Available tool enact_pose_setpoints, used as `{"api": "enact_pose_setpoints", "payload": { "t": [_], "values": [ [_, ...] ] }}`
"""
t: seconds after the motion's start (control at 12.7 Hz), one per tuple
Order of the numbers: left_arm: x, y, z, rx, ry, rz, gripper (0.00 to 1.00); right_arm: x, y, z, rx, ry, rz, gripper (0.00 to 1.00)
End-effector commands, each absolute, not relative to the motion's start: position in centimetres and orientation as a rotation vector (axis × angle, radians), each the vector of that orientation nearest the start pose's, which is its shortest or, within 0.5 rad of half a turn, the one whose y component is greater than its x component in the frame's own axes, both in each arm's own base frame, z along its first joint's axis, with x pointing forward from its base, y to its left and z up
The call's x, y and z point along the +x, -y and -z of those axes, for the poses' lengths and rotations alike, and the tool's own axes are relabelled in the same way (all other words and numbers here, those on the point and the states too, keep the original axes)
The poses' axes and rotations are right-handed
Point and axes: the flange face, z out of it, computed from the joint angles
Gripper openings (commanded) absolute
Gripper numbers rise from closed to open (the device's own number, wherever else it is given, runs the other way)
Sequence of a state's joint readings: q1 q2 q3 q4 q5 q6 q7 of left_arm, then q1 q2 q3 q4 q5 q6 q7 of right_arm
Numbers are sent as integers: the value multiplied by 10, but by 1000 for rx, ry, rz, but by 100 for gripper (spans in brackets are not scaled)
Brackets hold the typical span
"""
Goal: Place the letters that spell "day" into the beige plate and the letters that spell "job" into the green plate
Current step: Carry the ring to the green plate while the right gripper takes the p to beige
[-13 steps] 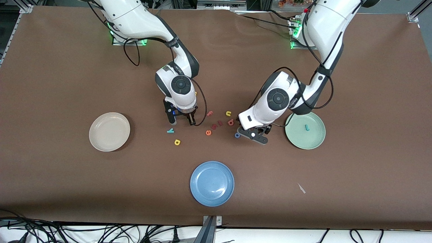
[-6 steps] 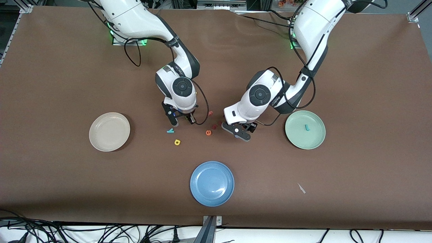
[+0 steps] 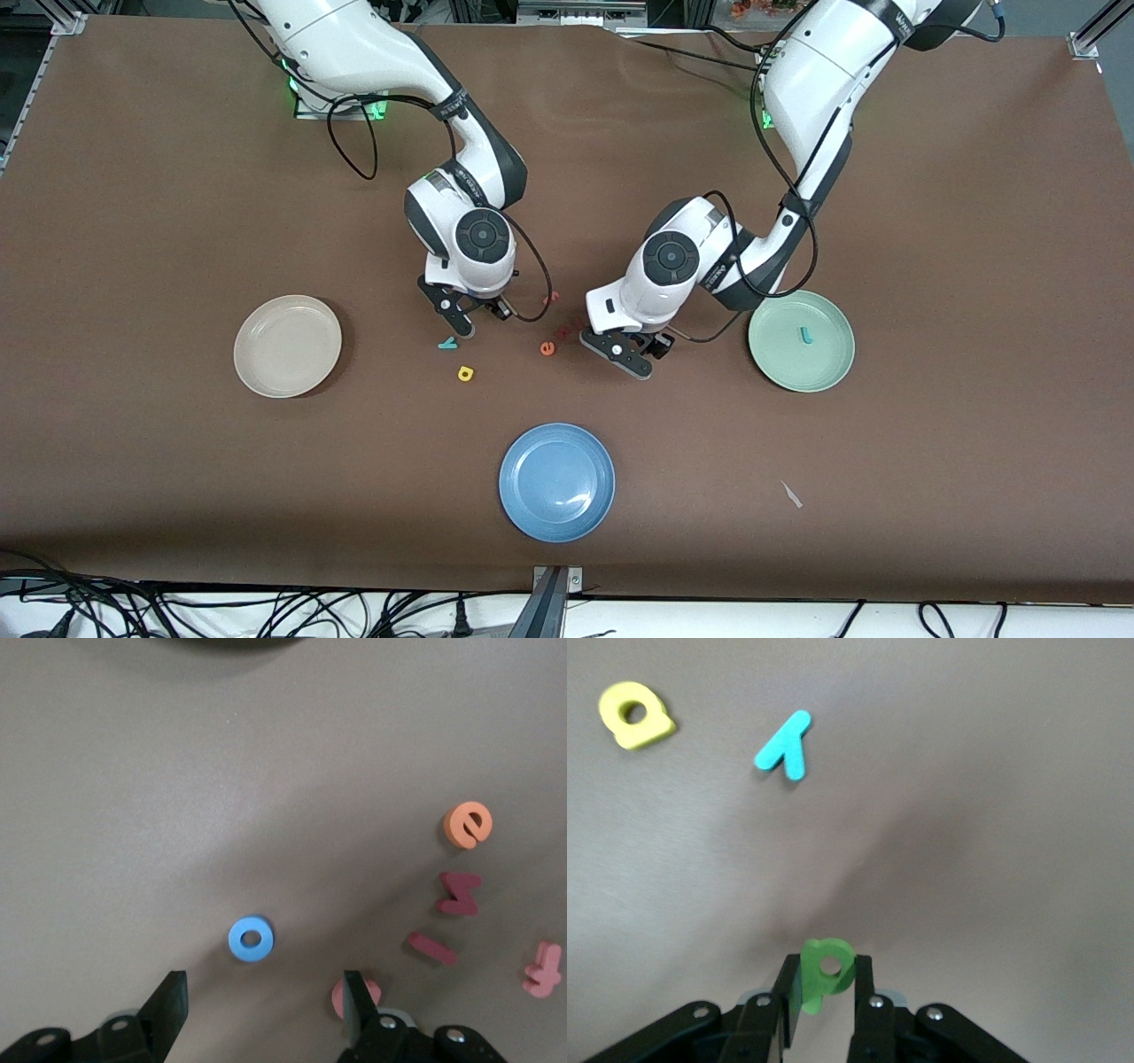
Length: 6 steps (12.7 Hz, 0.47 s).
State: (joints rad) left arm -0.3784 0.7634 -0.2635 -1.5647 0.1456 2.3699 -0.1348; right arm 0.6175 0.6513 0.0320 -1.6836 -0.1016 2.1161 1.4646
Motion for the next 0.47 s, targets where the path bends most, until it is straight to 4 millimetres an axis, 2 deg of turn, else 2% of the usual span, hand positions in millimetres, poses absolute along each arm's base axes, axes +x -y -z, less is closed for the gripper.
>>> {"api": "enact_pose_setpoints", "payload": {
  "t": [0.0, 0.24, 0.39],
  "values": [
    [594, 405, -202, -3107, -886, 126, 65, 533, -362, -229, -3269, -991, -164, 0],
    [593, 403, -187, -3076, -922, 128, 65, 542, -344, -244, -3322, -839, -185, 0],
    [596, 403, -187, -3053, -952, 179, 64, 553, -321, -257, -3367, -718, -217, 0]
  ]
}}
